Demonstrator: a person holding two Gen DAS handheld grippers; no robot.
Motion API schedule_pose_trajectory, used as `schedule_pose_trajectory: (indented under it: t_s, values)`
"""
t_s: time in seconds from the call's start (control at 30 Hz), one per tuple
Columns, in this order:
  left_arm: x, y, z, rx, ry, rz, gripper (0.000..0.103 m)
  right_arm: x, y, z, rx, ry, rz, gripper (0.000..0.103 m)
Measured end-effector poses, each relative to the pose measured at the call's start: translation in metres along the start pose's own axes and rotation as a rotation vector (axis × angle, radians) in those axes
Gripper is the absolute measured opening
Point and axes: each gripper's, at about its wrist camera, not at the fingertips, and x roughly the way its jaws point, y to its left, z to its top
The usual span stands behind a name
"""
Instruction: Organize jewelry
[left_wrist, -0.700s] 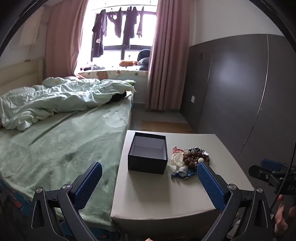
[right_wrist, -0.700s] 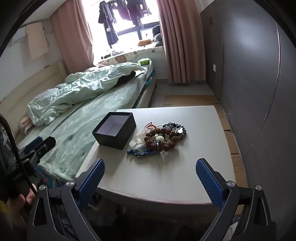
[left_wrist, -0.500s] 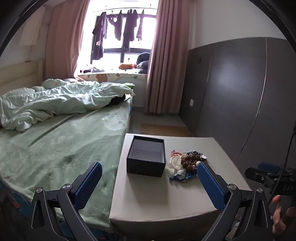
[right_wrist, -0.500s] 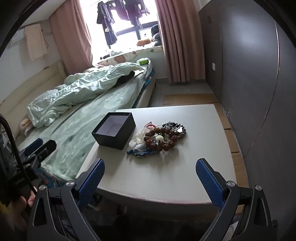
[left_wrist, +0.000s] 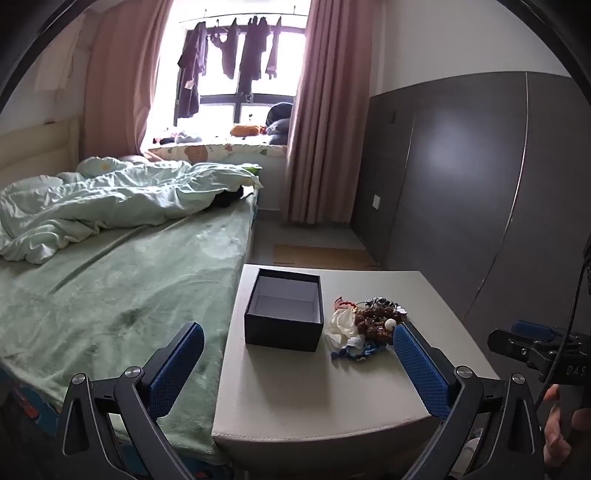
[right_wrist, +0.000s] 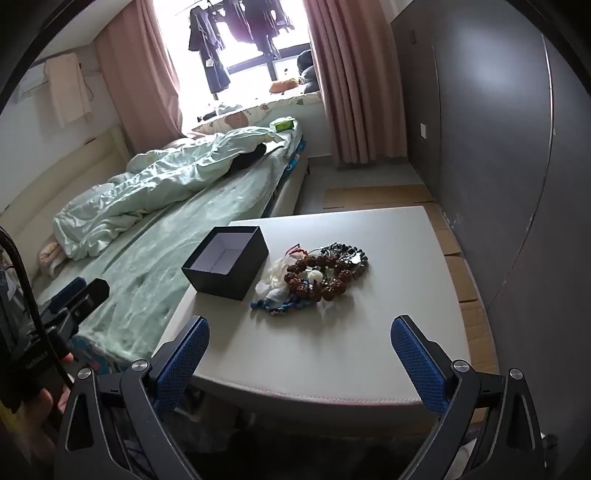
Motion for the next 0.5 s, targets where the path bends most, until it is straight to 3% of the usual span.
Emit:
schedule_pose_trajectory:
  t_s: [0.5]
  values:
    - [0.0011, -0.0019, -0.0007, -0.017, 0.004, -0.027, 0.102, -0.0031, 0.0011, -0.0008, 0.008, -0.006, 0.001, 0.099]
